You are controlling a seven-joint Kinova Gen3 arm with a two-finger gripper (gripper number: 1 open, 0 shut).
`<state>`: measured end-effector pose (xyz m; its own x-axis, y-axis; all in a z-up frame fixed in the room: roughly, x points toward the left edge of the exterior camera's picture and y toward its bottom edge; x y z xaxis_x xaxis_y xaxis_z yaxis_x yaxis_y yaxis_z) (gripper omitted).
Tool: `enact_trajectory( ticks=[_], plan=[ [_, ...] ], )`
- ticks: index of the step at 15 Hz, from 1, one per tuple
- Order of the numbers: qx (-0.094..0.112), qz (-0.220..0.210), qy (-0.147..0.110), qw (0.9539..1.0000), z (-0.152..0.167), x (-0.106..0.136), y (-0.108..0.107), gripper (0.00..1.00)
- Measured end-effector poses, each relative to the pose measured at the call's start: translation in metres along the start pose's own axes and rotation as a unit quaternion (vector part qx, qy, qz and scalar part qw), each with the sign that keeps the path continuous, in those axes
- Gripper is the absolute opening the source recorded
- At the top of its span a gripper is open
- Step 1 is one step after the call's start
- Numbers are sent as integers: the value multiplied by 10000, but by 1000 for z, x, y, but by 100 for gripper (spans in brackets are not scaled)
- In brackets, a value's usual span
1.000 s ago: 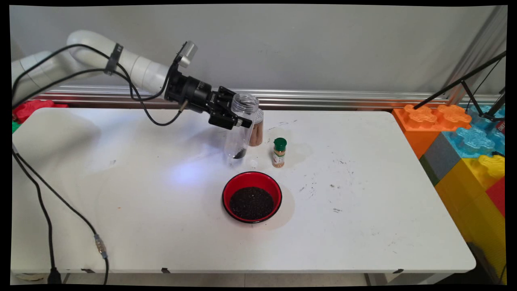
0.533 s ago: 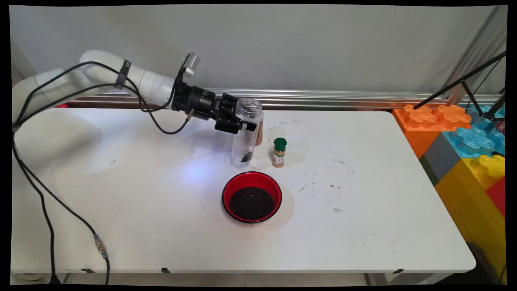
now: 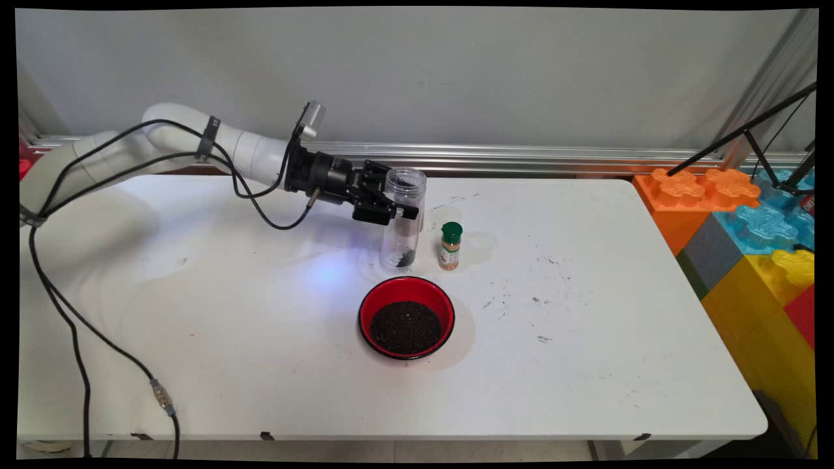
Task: Place the picked object on the table
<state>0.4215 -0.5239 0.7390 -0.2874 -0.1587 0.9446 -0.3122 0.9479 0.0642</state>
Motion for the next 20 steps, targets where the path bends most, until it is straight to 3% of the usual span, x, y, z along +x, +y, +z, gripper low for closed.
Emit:
enact_trajectory(
  ticks=[20],
  plan=[
    [14, 451, 173, 9988, 12, -32, 8, 0]
  ],
)
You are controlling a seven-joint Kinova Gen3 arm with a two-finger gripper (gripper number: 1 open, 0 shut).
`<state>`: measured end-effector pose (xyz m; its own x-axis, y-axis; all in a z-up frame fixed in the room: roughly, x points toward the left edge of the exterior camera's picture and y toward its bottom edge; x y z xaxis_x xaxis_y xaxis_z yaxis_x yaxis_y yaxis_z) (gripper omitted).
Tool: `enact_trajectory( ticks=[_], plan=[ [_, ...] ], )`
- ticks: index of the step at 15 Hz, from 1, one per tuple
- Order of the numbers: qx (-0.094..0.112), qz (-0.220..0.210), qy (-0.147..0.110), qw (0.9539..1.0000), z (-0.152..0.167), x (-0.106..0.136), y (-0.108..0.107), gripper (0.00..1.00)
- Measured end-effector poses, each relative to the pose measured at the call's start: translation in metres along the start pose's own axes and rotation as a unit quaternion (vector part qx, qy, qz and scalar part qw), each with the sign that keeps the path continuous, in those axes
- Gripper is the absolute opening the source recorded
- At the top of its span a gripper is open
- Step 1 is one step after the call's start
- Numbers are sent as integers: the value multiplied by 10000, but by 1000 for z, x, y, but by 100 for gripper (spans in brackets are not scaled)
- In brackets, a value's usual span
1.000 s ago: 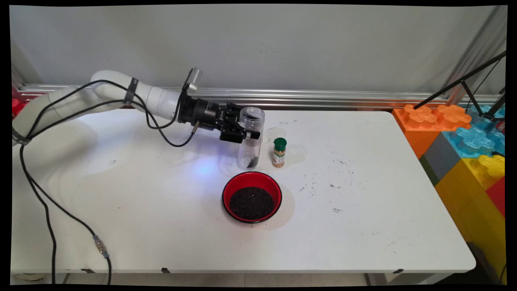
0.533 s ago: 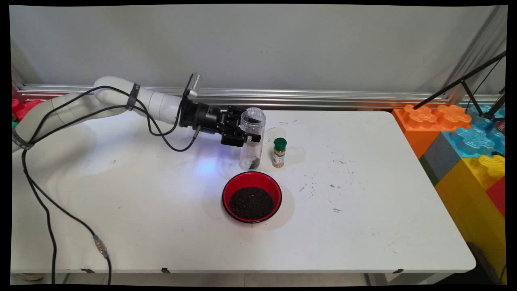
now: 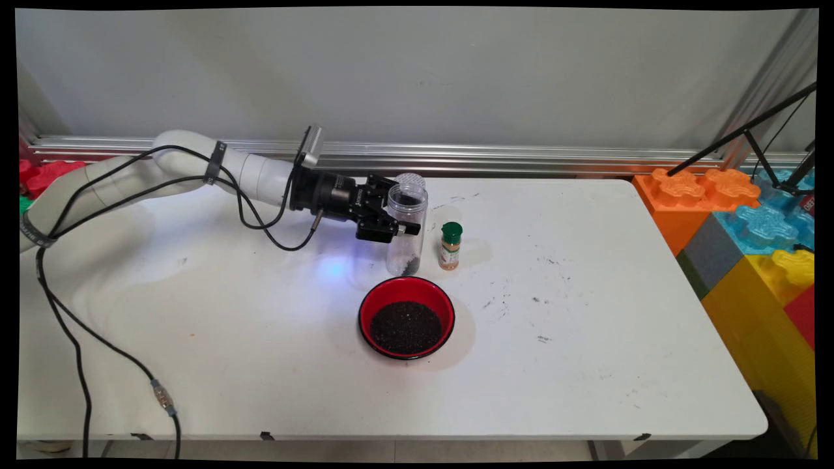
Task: Place the picked object on the table
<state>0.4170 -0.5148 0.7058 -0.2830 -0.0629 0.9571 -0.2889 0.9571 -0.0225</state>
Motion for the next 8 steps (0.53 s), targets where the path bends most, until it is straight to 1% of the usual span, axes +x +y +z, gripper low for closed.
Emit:
enact_trajectory(
  ticks=[8],
  plan=[
    [-34, 102, 2, 9999, 0, -3, 5, 0]
  ],
)
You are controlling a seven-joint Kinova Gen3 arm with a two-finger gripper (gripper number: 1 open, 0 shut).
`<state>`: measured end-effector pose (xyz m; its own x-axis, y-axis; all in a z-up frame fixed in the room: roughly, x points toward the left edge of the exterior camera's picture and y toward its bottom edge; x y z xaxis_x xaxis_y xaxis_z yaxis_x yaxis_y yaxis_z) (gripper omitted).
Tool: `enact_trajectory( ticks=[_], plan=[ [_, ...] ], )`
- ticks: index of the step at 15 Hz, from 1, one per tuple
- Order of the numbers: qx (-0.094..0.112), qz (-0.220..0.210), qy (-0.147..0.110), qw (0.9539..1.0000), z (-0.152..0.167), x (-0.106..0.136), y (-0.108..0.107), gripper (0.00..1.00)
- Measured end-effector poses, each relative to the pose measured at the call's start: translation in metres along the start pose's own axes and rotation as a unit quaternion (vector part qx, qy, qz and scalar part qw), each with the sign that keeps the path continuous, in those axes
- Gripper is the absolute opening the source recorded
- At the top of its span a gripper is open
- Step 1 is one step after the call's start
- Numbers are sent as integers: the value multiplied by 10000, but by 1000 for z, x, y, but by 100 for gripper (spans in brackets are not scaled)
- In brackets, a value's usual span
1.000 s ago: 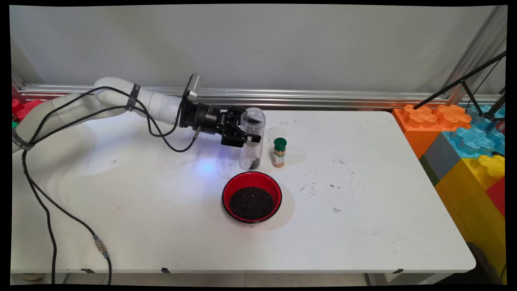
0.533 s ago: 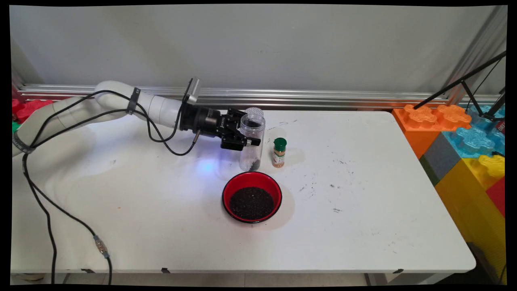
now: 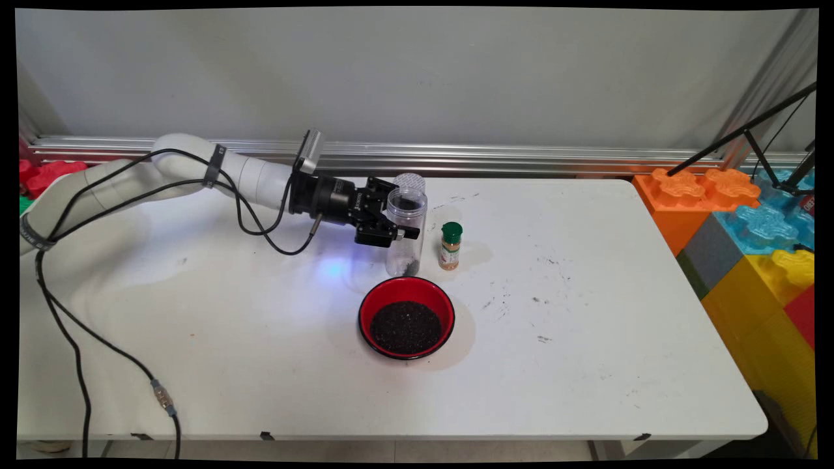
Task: Place the picked object on the table
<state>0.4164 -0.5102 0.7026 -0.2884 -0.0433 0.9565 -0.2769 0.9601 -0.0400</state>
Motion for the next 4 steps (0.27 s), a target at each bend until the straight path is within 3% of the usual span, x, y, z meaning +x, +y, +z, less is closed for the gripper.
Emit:
enact_trajectory(
  ticks=[1, 2, 4],
  plan=[
    [-5, 18, 0, 10000, 0, 0, 1, 0],
    [-10, 39, 0, 10000, -1, 0, 1, 100],
    [-23, 65, -5, 10000, -2, 0, 3, 100]
  ],
)
